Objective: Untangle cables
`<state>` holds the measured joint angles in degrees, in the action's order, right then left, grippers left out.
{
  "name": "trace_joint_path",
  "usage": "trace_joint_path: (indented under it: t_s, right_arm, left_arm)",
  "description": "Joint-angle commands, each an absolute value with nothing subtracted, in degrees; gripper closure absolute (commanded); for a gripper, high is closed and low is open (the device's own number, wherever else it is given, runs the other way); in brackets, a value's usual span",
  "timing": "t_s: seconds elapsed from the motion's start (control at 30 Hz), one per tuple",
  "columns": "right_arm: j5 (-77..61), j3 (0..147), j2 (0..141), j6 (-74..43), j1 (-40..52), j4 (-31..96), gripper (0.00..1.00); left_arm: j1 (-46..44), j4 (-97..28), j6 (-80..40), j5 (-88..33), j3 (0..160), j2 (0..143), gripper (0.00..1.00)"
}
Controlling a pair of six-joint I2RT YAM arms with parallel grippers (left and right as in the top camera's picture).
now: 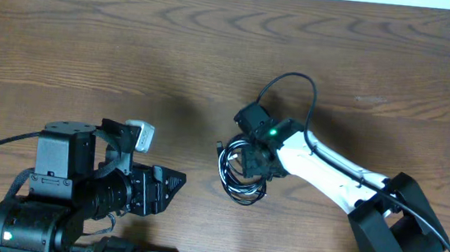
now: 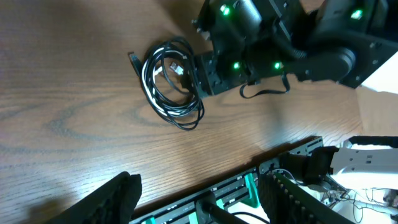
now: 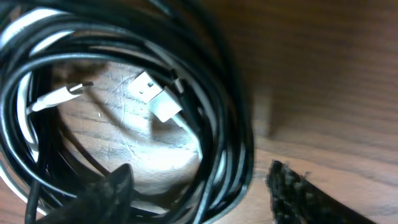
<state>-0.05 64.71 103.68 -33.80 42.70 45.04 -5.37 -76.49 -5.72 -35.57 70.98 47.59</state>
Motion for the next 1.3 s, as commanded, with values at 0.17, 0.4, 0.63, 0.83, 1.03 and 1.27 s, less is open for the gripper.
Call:
trace_joint_path:
  t_s: [0.17,0.4,0.63,0.83,1.03,1.27]
  right_arm:
    - [1.39,63.24,104.22,-35.11,43.83,44.16,0.71]
    - [1.37,63.44,103.59,-36.82,43.68,43.68,0.99]
    - [1.37,65.17,99.48,-35.79,43.44,43.75,0.99]
    - [2.68,69.6,90.8,-31.73,43.16,44.21,0.99]
    - [8.84,74.41,79.33,-29.06,43.16,44.34,0.99]
    - [9.04,75.05,70.43,-29.06,42.92,43.22,0.99]
  left_arm:
    - [-5.5,-76.47,-4.8,-34.89,71.48,47.75,0.52]
    - [-5.5,-76.47,-4.93,-34.89,71.48,47.75,0.92]
    - [-5.5,-76.47,-4.95,-34.85,71.48,47.75,0.92]
    - [-5.5,-76.47,-4.95,-34.83,71.48,47.75,0.92]
    - [-5.5,-76.42,-4.95,-32.4,71.46,47.75,0.92]
    - [-5.5,-74.24,-4.97,-32.1,69.17,47.81,0.71]
